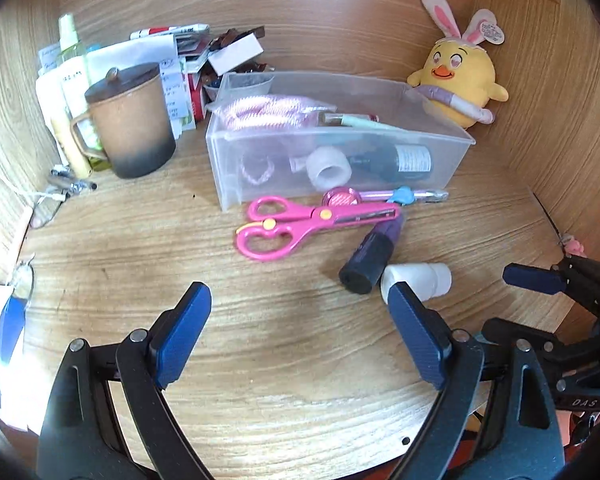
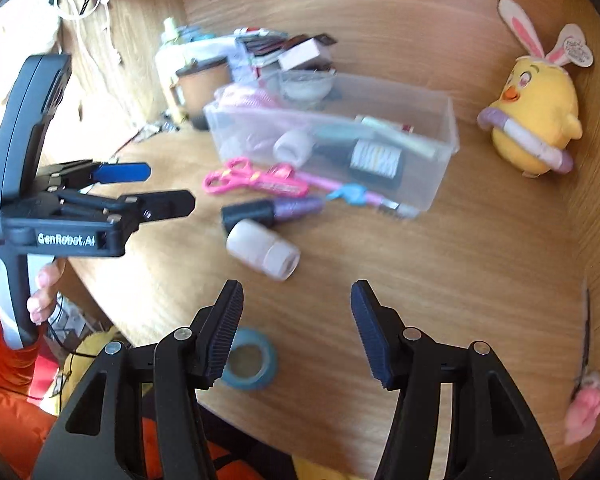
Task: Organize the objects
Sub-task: 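Grasp the white pill bottle with the left gripper while the right gripper grasps the blue tape roll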
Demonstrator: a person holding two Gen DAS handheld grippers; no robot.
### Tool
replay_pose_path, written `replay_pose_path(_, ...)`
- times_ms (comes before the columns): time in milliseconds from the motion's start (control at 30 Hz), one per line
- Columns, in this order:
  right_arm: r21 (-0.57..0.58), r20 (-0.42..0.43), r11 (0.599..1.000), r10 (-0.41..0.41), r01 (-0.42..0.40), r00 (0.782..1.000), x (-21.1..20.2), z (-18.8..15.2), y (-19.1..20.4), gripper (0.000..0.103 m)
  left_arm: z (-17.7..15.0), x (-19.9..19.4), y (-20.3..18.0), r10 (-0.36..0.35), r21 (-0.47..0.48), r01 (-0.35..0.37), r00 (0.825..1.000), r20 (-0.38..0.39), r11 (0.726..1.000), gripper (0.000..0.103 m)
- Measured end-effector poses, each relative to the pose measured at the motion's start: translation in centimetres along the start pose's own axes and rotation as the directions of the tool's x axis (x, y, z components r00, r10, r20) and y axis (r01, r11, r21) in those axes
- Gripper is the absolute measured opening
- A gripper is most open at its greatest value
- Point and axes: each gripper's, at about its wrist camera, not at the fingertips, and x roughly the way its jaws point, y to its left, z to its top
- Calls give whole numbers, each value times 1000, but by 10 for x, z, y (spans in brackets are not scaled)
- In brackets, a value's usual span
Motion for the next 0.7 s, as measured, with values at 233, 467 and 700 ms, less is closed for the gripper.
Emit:
replay_pose_path(233,-12,-30,1000,22,-23,999,8,-24,14,52,-22,2,-21,-31,36,32,999,-20,999,91)
replay_pose_path(467,-6,-18,1000,-14,14,1000,7,-30,3,36,-17,3,-48,-71,88,70,997,0,994,89)
replay_pose_path(700,89,17,994,-65,63,998,1,-20,-39,36,-7,19,-69,-112,111,115,993,-31,987,76)
